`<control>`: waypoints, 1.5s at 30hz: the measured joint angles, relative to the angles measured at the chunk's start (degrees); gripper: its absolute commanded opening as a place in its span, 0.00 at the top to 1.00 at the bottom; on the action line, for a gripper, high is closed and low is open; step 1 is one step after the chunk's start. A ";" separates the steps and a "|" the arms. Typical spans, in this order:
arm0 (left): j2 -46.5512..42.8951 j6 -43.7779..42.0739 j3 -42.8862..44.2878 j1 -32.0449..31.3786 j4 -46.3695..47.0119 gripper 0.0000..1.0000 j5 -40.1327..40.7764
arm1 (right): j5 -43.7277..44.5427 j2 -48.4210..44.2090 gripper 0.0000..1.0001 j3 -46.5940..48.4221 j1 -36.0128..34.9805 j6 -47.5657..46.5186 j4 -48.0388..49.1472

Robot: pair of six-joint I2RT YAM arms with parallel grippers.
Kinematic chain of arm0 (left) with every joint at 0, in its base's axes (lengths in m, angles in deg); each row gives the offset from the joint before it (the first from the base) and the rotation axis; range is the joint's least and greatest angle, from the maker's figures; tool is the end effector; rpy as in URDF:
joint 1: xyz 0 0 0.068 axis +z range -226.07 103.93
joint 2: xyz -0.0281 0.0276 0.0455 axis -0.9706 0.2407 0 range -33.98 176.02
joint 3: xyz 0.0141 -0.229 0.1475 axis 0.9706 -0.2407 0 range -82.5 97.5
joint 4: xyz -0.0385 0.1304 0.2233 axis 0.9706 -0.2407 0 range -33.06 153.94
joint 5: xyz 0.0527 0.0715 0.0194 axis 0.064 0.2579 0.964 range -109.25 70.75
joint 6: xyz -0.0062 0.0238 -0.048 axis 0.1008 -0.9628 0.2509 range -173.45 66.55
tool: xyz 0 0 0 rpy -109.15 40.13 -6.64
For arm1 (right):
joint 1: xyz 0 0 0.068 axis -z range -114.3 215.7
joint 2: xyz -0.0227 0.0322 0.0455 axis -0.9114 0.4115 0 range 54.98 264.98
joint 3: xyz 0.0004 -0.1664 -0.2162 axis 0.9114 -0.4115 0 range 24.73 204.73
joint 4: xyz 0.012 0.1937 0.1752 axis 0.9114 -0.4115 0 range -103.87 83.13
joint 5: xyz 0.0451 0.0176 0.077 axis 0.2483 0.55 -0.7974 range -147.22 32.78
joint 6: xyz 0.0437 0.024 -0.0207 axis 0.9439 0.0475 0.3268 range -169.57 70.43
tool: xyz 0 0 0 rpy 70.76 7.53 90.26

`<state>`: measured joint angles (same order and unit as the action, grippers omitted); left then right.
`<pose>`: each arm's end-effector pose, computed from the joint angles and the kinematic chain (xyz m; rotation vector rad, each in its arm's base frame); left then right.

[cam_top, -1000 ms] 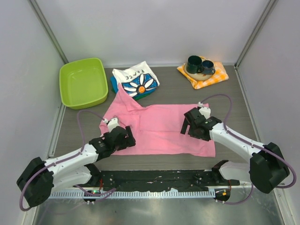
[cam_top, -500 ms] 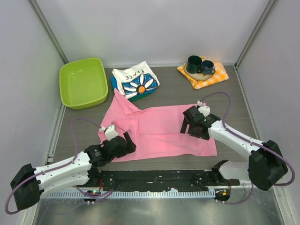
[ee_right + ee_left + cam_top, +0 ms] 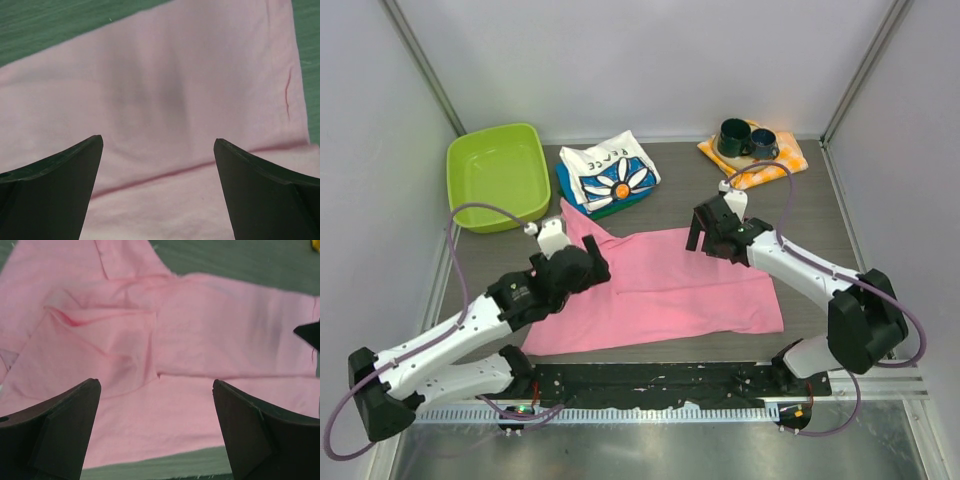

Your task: Fold and stack the t-shirts

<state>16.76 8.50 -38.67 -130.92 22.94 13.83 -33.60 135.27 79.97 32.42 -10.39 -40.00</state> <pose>0.1154 -0.1303 0.2709 -0.3970 2.2360 -0.3886 0.2411 0.1412 0.2336 0.2727 2.4479 -0.0006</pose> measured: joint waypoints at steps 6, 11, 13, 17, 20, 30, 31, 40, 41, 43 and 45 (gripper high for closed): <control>10.08 -10.29 7.45 11.98 6.47 0.00 -0.04 | 0.94 5.88 0.04 4.37 0.00 -3.82 5.66; 19.82 -15.82 8.33 20.94 9.92 0.00 -3.28 | 1.53 7.39 0.12 6.93 0.00 -6.23 7.65; 23.26 -17.05 8.44 23.56 11.50 0.00 -4.90 | 1.77 7.39 0.15 7.17 0.00 -6.93 8.50; 28.17 -17.84 8.44 26.53 14.80 0.00 -7.82 | 2.01 7.39 0.26 7.10 0.00 -7.89 9.25; 30.21 -17.75 8.44 27.45 18.14 0.04 -9.55 | 2.21 7.15 0.30 6.54 0.00 -8.20 9.62; 39.32 -15.61 9.42 27.98 26.12 0.27 -13.35 | 2.95 2.91 0.39 2.84 0.02 -8.92 9.62; 40.04 -15.17 9.42 27.98 26.25 0.31 -13.46 | 3.08 2.45 0.39 2.51 0.02 -8.92 9.60; 43.23 -11.28 9.42 28.24 26.75 0.48 -13.60 | 3.41 1.73 0.39 0.98 0.13 -9.09 9.55; 43.23 -10.95 9.40 28.37 26.91 0.49 -13.60 | 3.43 1.73 0.39 0.98 0.13 -9.11 9.55; 43.23 -10.56 9.40 28.68 27.21 0.55 -13.55 | 3.41 1.73 0.39 0.96 0.13 -9.14 9.57; 43.23 -9.84 9.31 28.98 27.58 0.58 -13.35 | 3.41 1.73 0.39 0.87 0.13 -9.14 9.57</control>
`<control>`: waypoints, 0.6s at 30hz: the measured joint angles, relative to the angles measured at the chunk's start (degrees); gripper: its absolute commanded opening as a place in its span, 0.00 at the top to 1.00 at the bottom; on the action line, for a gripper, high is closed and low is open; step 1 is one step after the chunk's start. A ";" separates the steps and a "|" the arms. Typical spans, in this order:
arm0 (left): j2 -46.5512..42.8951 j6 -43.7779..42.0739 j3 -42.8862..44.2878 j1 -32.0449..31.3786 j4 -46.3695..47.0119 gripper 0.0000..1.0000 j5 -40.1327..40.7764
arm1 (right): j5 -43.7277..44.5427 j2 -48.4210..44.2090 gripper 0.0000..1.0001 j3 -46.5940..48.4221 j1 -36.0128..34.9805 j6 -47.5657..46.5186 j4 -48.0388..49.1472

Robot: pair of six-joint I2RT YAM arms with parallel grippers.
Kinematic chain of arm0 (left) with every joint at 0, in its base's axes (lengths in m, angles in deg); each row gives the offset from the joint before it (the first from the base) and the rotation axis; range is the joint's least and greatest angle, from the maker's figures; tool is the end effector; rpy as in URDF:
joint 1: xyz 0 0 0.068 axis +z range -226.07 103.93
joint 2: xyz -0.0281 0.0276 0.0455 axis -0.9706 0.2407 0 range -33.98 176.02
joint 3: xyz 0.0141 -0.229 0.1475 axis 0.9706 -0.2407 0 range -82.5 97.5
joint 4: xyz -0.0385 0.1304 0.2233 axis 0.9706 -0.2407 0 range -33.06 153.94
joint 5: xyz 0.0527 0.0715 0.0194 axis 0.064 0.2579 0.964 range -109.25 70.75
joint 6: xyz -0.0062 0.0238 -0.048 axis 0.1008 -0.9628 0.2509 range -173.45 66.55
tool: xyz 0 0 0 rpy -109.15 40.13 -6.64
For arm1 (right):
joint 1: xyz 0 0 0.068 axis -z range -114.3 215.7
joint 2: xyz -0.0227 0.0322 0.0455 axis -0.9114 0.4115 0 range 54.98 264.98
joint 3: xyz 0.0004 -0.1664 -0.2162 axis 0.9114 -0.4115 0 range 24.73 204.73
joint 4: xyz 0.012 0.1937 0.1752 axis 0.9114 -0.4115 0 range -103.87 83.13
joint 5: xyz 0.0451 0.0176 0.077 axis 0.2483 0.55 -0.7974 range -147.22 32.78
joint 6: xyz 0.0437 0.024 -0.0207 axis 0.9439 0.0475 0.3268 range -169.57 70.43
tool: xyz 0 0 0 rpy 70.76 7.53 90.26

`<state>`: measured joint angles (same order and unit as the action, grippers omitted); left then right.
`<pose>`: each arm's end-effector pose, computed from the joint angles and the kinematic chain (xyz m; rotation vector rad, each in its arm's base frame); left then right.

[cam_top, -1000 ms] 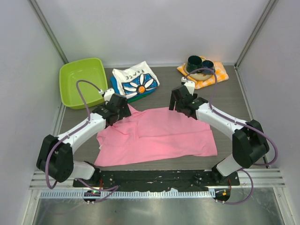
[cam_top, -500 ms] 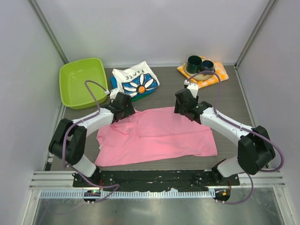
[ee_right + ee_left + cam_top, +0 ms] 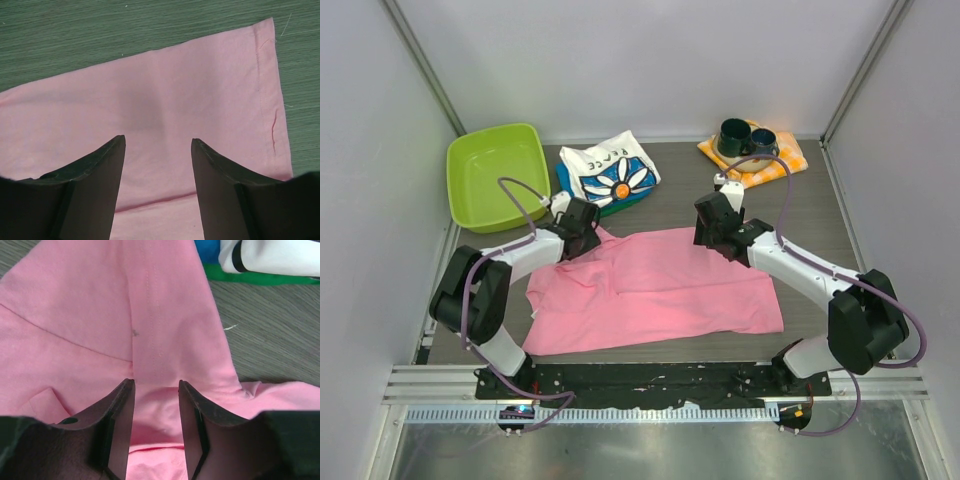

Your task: Fold and stack the t-shirts

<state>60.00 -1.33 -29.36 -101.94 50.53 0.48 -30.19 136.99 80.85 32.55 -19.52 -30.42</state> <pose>0.2983 -0.1313 0.1748 -0.6882 2.3483 -0.1659 0.2589 0.1498 0.2414 0.1422 2.3099 -0.0257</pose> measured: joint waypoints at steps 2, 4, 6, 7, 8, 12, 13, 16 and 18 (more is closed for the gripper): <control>-0.02 0.31 -0.26 0.52 0.35 0.61 0.17 | -0.04 0.00 0.39 -0.11 0.00 0.00 -0.02; -0.02 0.59 -0.66 1.14 0.52 0.62 0.20 | -0.07 0.00 0.39 -0.11 0.00 -0.02 0.00; 0.00 1.05 -1.16 1.75 0.68 0.63 0.20 | -0.09 0.02 0.39 -0.11 0.00 -0.07 0.00; 0.00 1.29 -1.38 2.05 0.74 0.63 0.20 | -0.09 0.09 0.39 -0.11 0.00 -0.11 0.00; 0.00 1.49 -1.60 2.29 0.74 0.63 0.20 | -0.11 0.13 0.39 -0.11 0.00 -0.15 0.00; 0.15 1.64 -1.90 2.75 0.79 0.65 0.20 | -0.11 0.90 0.39 -0.11 0.00 -0.20 0.00; 0.28 1.68 -1.90 2.78 0.85 0.66 0.17 | -0.13 1.20 0.39 -0.11 0.00 -0.22 0.00; 1.03 1.70 -1.90 2.89 1.18 0.71 0.15 | -0.15 1.62 0.39 -0.11 0.00 -0.22 0.00; 1.57 1.73 -1.90 2.97 1.31 0.70 0.15 | -0.15 1.64 0.39 -0.11 0.00 -0.24 -0.02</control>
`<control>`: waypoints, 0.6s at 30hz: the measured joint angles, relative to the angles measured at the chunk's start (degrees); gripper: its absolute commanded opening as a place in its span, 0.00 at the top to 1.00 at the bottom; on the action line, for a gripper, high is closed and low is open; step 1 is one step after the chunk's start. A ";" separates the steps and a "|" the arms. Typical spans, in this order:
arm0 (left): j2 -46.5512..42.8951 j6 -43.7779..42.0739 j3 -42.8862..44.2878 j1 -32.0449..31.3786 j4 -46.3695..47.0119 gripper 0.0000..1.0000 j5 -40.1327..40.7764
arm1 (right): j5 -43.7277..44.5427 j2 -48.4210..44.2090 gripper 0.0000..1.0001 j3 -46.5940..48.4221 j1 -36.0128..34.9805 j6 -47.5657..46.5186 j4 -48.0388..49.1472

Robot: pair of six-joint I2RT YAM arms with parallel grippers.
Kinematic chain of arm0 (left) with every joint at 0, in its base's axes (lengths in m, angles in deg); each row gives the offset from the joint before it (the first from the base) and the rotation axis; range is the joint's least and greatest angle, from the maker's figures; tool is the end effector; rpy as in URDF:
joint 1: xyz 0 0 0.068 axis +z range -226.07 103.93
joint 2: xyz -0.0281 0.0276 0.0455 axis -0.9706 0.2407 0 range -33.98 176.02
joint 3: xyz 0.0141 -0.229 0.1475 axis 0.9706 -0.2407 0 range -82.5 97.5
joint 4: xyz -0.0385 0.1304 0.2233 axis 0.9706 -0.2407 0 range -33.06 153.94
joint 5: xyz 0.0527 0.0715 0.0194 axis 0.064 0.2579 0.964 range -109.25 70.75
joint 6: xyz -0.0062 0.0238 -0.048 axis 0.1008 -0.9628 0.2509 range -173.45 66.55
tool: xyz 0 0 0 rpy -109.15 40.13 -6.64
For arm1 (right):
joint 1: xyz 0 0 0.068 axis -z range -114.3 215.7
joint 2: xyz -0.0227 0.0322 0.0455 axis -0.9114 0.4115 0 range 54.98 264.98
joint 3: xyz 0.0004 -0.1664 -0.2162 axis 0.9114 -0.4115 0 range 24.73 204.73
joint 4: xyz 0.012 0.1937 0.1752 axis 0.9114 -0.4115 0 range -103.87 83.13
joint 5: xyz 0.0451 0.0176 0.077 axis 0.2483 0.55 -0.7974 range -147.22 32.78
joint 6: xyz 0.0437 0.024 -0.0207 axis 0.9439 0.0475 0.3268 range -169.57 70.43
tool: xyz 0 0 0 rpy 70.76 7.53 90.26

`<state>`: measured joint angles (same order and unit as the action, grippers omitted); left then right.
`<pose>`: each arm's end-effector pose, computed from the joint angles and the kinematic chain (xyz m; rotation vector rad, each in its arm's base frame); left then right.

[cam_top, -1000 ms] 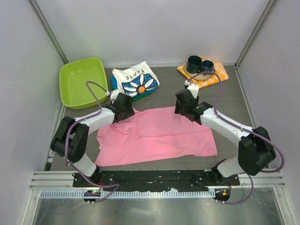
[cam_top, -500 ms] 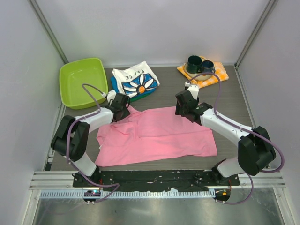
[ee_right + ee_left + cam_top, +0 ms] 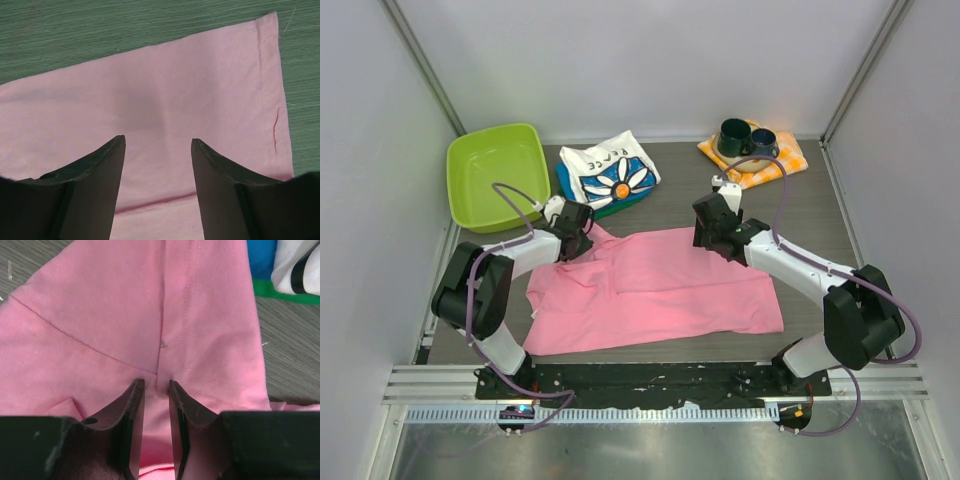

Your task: Fold and stack the t-shirts

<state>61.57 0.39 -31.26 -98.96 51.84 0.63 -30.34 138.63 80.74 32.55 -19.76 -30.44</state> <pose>0.3015 -0.1142 0.1585 -0.7853 2.3469 -0.1237 0.2616 0.1516 0.2328 0.1280 2.3365 -0.0467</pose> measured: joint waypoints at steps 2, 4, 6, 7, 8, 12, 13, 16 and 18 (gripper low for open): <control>0.13 -0.02 0.00 0.07 0.39 0.70 -0.02 | 0.02 0.00 0.39 0.00 0.00 -0.02 0.04; 0.28 -0.02 0.00 0.09 0.76 0.70 -0.04 | 0.02 0.00 0.39 0.00 0.00 -0.04 0.02; 0.35 -0.02 0.07 0.09 0.94 0.69 -0.04 | 0.02 0.00 0.39 0.00 0.00 -0.04 0.02; 0.35 -0.02 0.07 0.09 0.96 0.69 -0.07 | 0.02 0.02 0.39 0.00 0.00 -0.04 0.02; 0.35 -0.02 0.11 0.09 0.94 0.70 -0.09 | 0.02 0.02 0.39 0.00 0.00 -0.04 0.02; 0.35 -0.02 0.39 0.09 0.96 0.69 -0.24 | 0.02 0.11 0.39 0.00 0.00 -0.15 0.04; 0.35 -0.02 0.50 0.09 0.90 0.69 -0.24 | 0.02 0.15 0.39 0.00 0.00 -0.17 0.02; 0.35 -0.04 1.11 0.09 0.94 0.69 -0.44 | 0.02 0.39 0.39 0.00 0.00 -0.20 0.02; 0.35 -0.04 1.51 0.09 1.03 0.70 -0.46 | 0.02 0.39 0.39 0.00 0.00 -0.20 0.02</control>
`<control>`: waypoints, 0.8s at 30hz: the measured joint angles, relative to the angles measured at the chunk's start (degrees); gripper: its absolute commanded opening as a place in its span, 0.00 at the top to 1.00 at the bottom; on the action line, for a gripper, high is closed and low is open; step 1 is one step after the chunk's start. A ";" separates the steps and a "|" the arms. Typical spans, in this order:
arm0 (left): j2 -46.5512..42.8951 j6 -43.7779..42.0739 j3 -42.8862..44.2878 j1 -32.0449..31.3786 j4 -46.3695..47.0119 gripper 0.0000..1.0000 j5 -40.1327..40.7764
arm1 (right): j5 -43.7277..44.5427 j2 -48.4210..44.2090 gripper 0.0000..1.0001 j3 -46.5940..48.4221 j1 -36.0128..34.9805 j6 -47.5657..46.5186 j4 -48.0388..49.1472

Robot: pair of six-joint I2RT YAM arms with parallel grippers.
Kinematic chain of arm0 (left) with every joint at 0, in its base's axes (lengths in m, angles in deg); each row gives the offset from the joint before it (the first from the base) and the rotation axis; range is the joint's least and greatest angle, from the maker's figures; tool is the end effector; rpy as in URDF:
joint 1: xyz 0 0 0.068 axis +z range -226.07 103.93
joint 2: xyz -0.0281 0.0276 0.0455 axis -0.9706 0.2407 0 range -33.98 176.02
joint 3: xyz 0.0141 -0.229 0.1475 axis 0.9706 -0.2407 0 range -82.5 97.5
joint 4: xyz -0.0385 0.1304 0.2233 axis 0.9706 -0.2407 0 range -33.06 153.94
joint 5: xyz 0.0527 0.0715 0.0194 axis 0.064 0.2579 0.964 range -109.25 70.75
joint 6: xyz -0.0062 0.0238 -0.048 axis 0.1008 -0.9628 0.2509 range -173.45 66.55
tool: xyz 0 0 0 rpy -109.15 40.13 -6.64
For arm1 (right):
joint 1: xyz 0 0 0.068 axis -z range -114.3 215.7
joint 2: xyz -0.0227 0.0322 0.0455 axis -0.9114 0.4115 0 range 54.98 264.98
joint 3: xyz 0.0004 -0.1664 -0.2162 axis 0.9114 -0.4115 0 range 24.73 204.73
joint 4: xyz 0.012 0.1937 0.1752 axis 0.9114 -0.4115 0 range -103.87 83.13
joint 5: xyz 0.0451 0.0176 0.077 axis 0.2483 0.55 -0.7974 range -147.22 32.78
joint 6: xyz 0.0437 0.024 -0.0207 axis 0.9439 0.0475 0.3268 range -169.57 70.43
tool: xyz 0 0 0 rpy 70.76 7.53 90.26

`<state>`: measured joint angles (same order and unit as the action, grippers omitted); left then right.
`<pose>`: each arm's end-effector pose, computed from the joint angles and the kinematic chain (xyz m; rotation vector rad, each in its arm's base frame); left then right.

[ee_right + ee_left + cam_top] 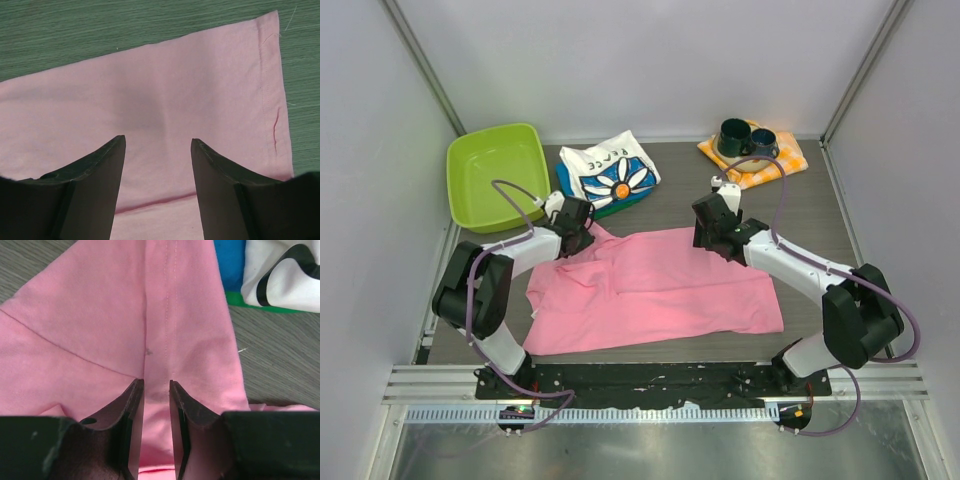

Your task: Fold and stack the t-shirts

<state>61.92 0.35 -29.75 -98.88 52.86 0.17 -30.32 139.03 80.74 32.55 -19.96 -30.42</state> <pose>0.3086 -0.1170 0.1650 -0.7832 2.3200 -0.1610 0.2623 0.1521 0.2308 0.1223 2.3419 -0.0534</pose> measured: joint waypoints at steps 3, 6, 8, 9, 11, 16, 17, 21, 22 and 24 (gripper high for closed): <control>0.02 0.00 0.50 0.00 0.00 0.70 -0.02 | 0.00 0.00 0.39 0.00 0.00 0.00 0.00; 0.17 0.02 0.79 0.00 0.11 0.70 -0.07 | 0.00 0.00 0.39 0.00 0.00 0.00 0.00; 0.44 0.02 0.79 0.00 0.13 0.70 -0.13 | 0.00 0.00 0.39 0.00 0.00 0.00 0.00; 0.63 0.02 0.79 0.00 0.11 0.70 -0.17 | -0.02 0.00 0.39 0.00 0.00 0.00 0.00; 0.90 0.04 0.79 0.00 0.09 0.70 -0.24 | -0.02 0.00 0.39 0.00 0.00 0.00 0.00; 0.92 0.07 0.79 0.00 0.11 0.70 -0.55 | -0.09 0.13 0.39 0.00 0.00 0.00 0.02; 0.92 0.07 0.79 0.00 0.13 0.70 -0.59 | -0.13 0.31 0.39 0.00 0.00 0.00 0.02; 0.92 0.15 0.74 0.00 0.15 0.75 -0.68 | -0.35 0.85 0.39 -0.02 0.00 0.00 0.02; 0.96 0.22 0.72 0.00 0.17 0.77 -0.81 | -0.42 0.87 0.39 -0.04 0.00 0.00 0.02; 1.16 0.33 0.68 0.00 0.24 0.82 -1.16 | -0.44 0.87 0.39 -0.09 0.00 0.00 0.02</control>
<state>63.08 0.68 -29.07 -98.88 53.11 -0.99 -30.76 139.90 80.65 32.55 -19.96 -30.40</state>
